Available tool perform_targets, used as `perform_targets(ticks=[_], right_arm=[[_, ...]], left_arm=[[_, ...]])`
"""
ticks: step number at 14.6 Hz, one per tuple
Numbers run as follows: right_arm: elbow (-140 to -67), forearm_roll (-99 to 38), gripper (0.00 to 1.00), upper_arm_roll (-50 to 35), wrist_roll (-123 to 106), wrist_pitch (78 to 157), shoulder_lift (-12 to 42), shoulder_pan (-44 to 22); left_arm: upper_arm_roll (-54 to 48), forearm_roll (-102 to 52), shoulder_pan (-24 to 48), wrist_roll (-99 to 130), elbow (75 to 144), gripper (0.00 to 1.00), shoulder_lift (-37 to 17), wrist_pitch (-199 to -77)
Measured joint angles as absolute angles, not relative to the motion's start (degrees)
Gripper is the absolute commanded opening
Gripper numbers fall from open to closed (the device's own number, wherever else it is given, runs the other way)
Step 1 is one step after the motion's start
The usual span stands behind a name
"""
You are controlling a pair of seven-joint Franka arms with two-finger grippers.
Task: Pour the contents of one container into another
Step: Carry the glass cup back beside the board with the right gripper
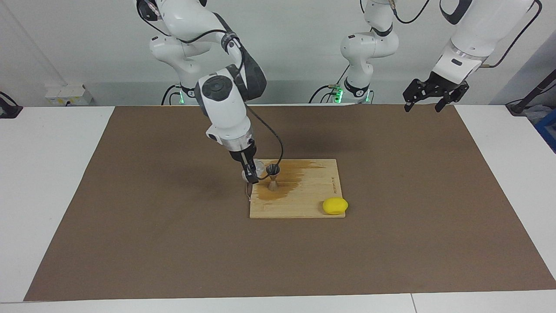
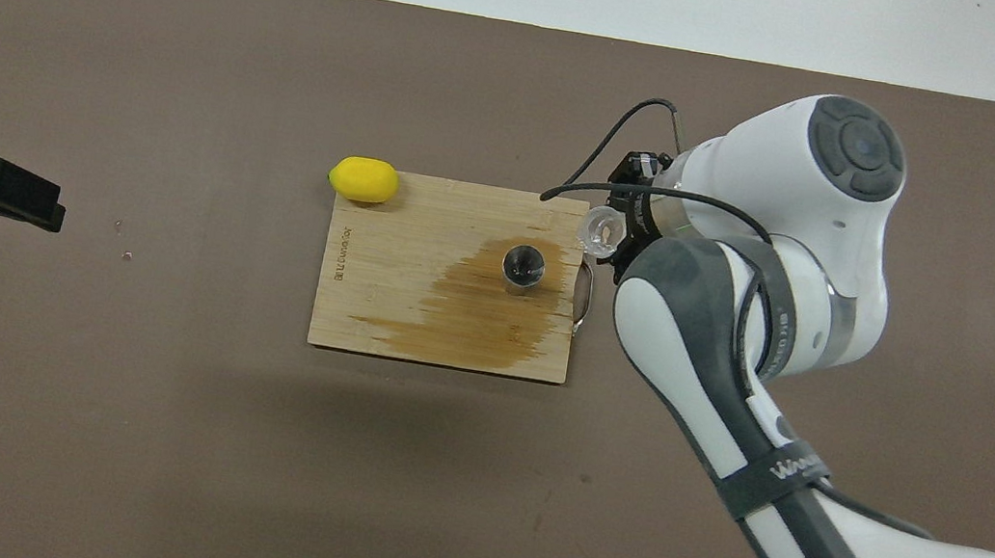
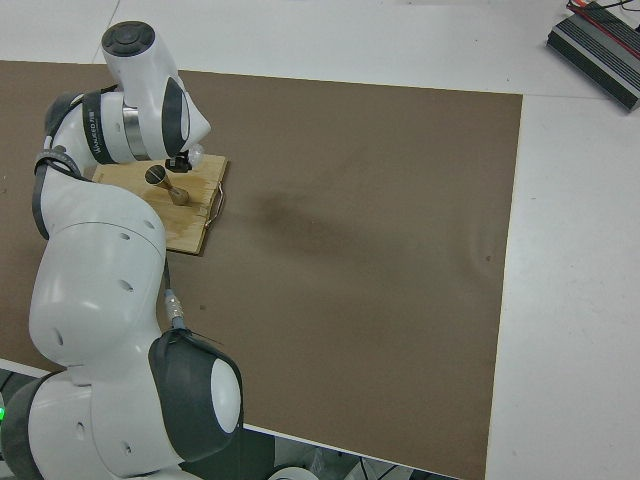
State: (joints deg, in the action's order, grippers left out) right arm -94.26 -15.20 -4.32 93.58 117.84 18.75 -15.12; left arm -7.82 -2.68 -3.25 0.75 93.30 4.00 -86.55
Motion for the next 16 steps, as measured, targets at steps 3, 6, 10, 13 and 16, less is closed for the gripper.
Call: perform_targets(ticks=[3, 6, 10, 13, 16], right_arm=[[-95.6, -22.0, 0.41, -4.2, 89.3, 116.4, 18.4, -10.6], [-99.6, -28.7, 0.42, -4.1, 84.5, 117.5, 17.5, -6.3], [-106.5, -32.5, 0.50, -4.1, 79.8, 119.1, 15.0, -0.2], [-111.7, -35.7, 0.47, -4.0, 75.4, 121.1, 13.1, 3.7], [-117.3, -42.2, 0.47, -4.0, 65.9, 125.5, 12.7, 6.9]], left_arm=[[-7.7, -2.7, -3.3, 0.8, 93.3, 1.00, 4.0, -86.5], [-7.6, -2.7, -3.3, 0.8, 93.3, 1.00, 4.0, -86.5], [-7.6, -2.7, -3.3, 0.8, 93.3, 1.00, 4.0, -86.5], [-7.6, -2.7, -3.3, 0.8, 93.3, 1.00, 4.0, -86.5], [-7.6, -2.7, -3.3, 0.8, 93.3, 1.00, 4.0, -86.5]])
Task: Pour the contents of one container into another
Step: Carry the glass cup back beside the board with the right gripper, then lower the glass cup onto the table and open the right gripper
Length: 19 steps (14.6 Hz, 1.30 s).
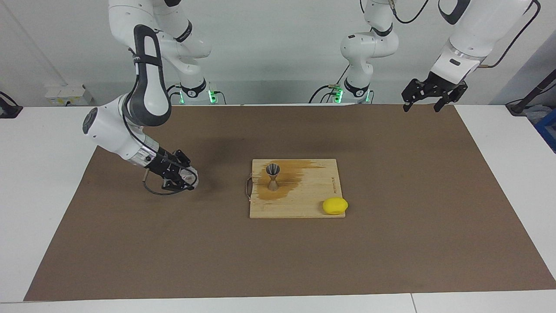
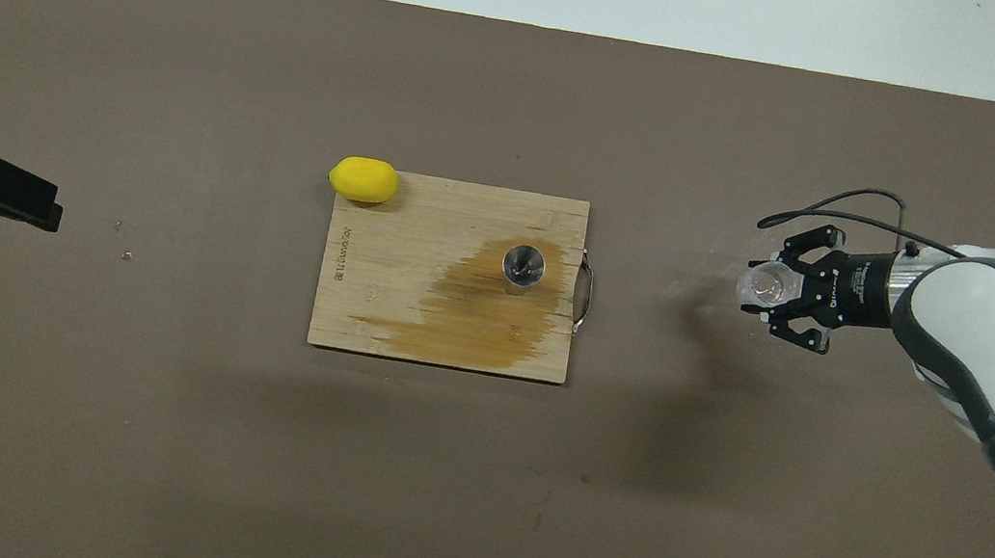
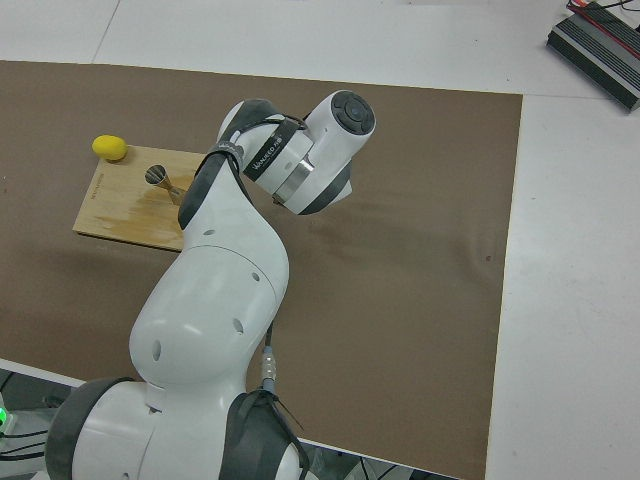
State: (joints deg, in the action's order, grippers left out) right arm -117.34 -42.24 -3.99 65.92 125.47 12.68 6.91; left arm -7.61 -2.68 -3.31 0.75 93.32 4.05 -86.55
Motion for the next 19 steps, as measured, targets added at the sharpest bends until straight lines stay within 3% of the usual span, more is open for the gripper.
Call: perform_targets(ticks=[9, 15, 19], right_arm=[[-121.1, -45.0, 0.55, -4.0, 60.7, 128.8, 15.4, 11.1], [-121.3, -47.2, 0.97, -4.1, 57.6, 128.7, 16.6, 12.4], [-121.2, -47.2, 1.00, -4.1, 57.6, 128.7, 16.6, 12.4]], left_arm=[[-7.6, -2.7, -3.3, 0.8, 93.3, 1.00, 4.0, -86.5], [-7.6, -2.7, -3.3, 0.8, 93.3, 1.00, 4.1, -86.5], [-7.6, -2.7, -3.3, 0.8, 93.3, 1.00, 4.1, -86.5]])
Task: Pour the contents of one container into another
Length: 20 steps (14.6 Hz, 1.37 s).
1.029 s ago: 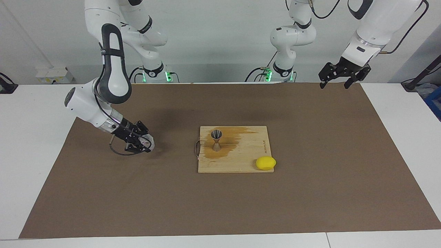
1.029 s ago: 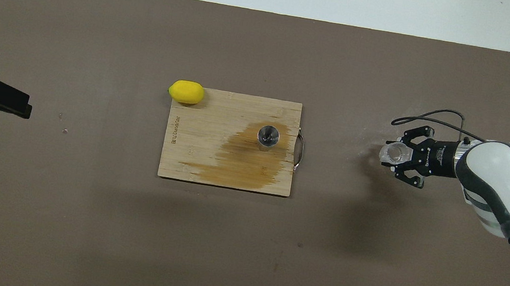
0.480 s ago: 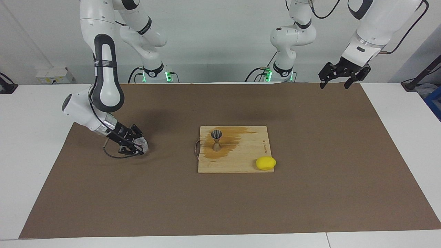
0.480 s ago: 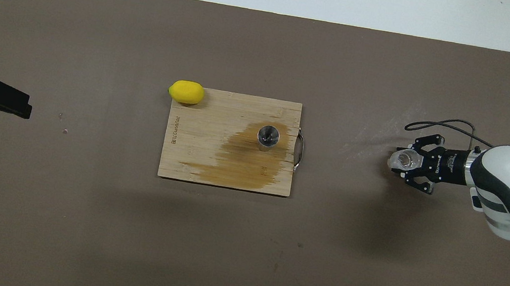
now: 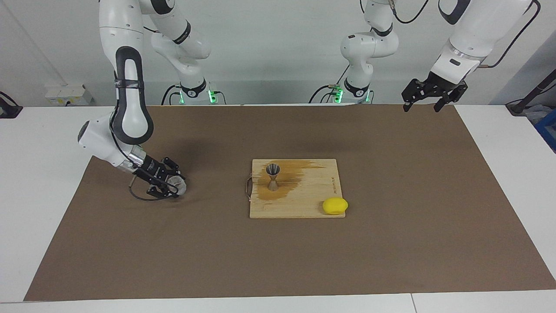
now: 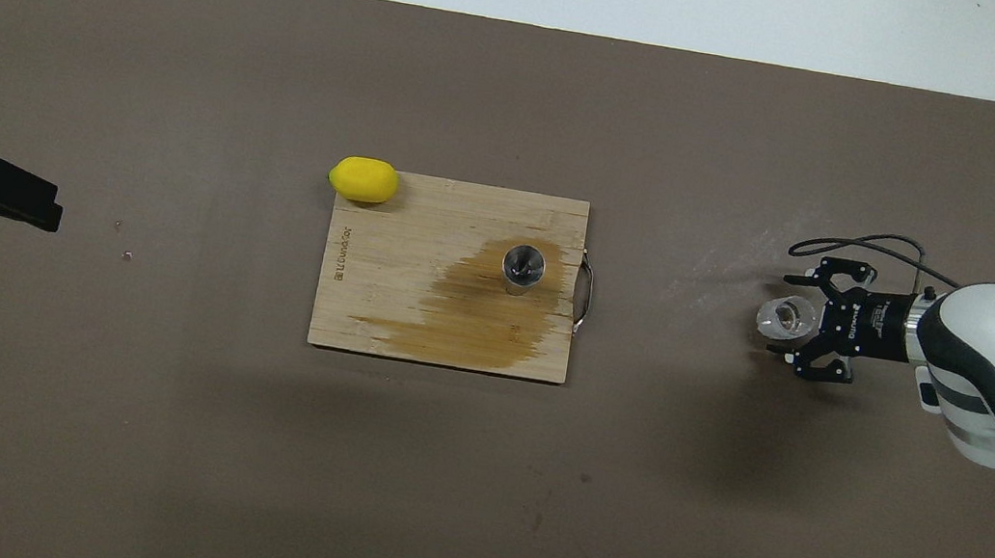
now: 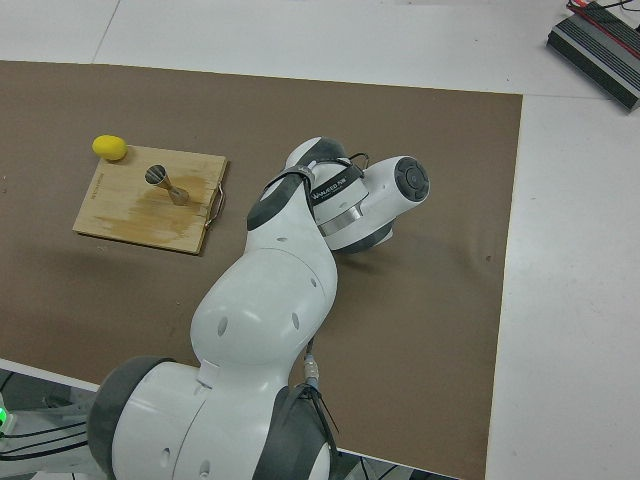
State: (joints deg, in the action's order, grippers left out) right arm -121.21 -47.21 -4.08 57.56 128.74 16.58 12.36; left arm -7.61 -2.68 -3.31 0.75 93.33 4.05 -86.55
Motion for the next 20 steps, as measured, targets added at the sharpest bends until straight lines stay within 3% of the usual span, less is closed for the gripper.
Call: perform_targets(ticks=[12, 20], right_arm=[[-120.3, -42.5, 1.00, -4.1, 60.9, 128.5, 12.0, 11.5], [-118.4, -25.8, 1.00, -4.7, 60.3, 121.6, 5.7, 9.2]], left_arm=[[-7.8, -3.0, -3.3, 0.8, 93.3, 1.00, 3.7, -87.5], [-7.8, -3.0, -3.3, 0.7, 94.1, 1.00, 2.3, -88.2]])
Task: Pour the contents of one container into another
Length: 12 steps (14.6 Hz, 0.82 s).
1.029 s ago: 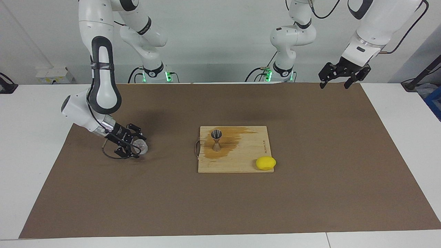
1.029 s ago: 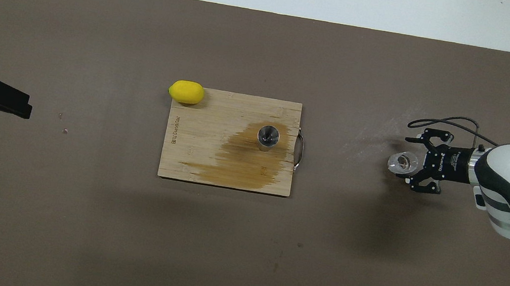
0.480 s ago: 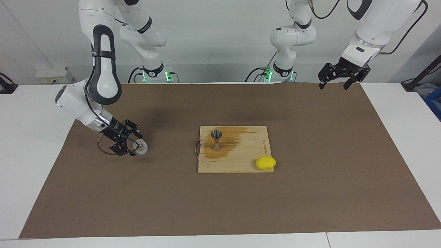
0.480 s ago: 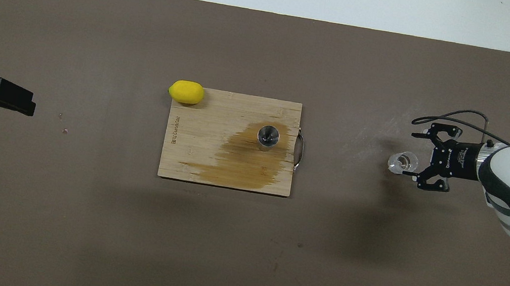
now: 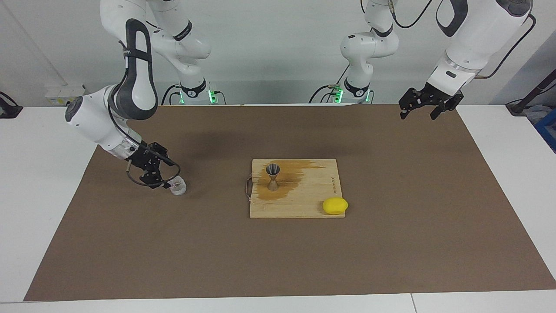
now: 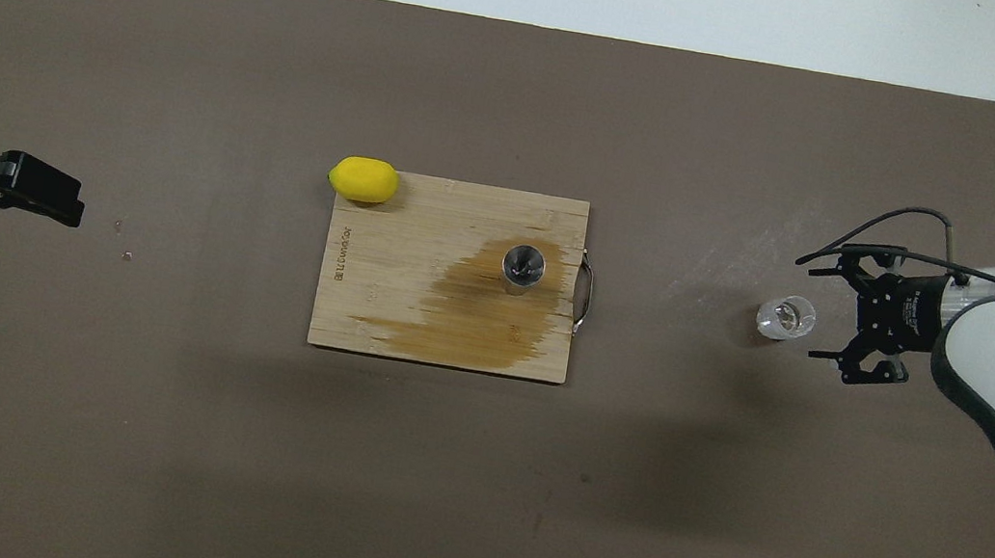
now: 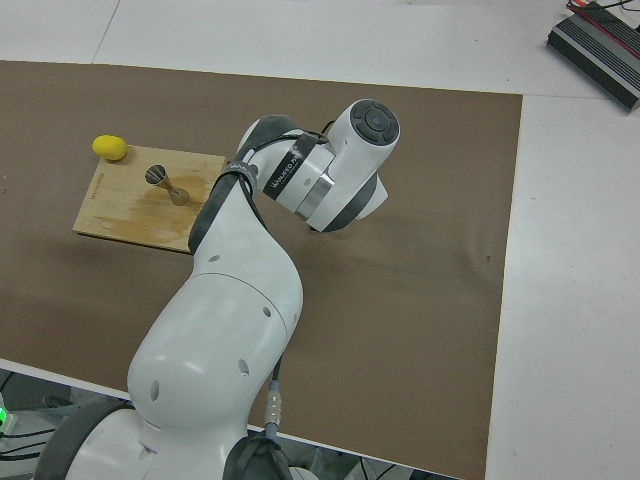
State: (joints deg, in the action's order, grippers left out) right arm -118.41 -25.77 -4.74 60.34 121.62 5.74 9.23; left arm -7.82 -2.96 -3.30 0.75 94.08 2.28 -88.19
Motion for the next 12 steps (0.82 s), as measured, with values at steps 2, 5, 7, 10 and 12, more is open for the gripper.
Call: perform_targets(ticks=[2, 5, 7, 10, 12], right_arm=[[-118.4, -20.4, 1.00, -4.8, 56.0, 119.3, 3.1, 6.2], [-118.4, -16.0, 1.00, -5.0, 41.7, 116.2, 0.4, 1.9], [-118.3, -11.8, 1.00, -5.0, 31.5, 115.2, -0.6, 0.4], [-114.4, -3.6, 1.00, -5.0, 22.3, 110.6, -1.5, -0.1], [-108.3, -1.5, 1.00, -4.9, 20.0, 105.7, -1.7, 0.1]], left_arm=[[-7.8, -3.0, -3.3, 0.7, 94.1, 1.00, 2.4, -88.2], [-7.8, -3.0, -3.3, 0.7, 94.1, 1.00, 2.4, -88.2], [-7.8, -3.0, -3.3, 0.8, 93.9, 1.00, 2.5, -88.3], [-7.5, -3.0, -3.4, 0.8, 93.6, 1.00, 3.9, -88.2], [-7.5, -3.0, -3.4, 0.8, 93.7, 1.00, 4.4, -88.2]])
